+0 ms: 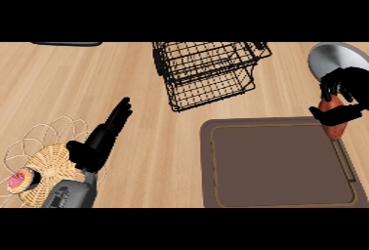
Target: Pick the sweet potato from the tray and place it in the tiered basket
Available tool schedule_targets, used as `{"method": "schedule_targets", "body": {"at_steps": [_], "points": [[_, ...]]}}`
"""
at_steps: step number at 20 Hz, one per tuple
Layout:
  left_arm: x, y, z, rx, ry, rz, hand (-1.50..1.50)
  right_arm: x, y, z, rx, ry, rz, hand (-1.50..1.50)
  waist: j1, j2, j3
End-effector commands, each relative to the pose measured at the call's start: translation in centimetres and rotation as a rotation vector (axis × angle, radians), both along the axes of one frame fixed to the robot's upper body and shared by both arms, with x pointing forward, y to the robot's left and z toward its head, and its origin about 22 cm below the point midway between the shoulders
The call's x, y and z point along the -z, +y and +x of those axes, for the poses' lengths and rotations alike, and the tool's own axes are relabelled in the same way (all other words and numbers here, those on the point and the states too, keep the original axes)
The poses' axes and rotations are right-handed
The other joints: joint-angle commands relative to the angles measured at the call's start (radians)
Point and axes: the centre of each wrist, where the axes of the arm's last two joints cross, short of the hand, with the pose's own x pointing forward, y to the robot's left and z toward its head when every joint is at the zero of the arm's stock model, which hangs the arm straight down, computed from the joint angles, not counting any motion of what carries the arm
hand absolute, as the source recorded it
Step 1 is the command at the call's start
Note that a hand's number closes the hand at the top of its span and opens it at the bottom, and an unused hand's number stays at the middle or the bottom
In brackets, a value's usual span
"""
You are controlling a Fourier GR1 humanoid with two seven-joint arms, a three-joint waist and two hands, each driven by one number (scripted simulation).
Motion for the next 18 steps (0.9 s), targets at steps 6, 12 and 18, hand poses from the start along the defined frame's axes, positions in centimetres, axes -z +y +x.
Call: {"method": "schedule_targets", "body": {"at_steps": [6,12,18], "points": [[0.3,-1.8,-0.6,0.008,0.005,0.005,0.0,-8.2,-5.3,3.3,-0.238,-0.257,0.393,1.5,0.002,-0.01,-0.003],[0.9,0.3,-0.3,-0.008,0.024,0.009,0.0,-12.1,0.3,7.9,-0.326,-0.185,0.408,1.5,-0.018,-0.016,-0.007],[1.8,1.1,-0.5,-0.034,0.018,0.021,0.0,-18.0,7.0,10.0,-0.313,-0.177,0.476,1.5,-0.022,-0.019,-0.008]]}}
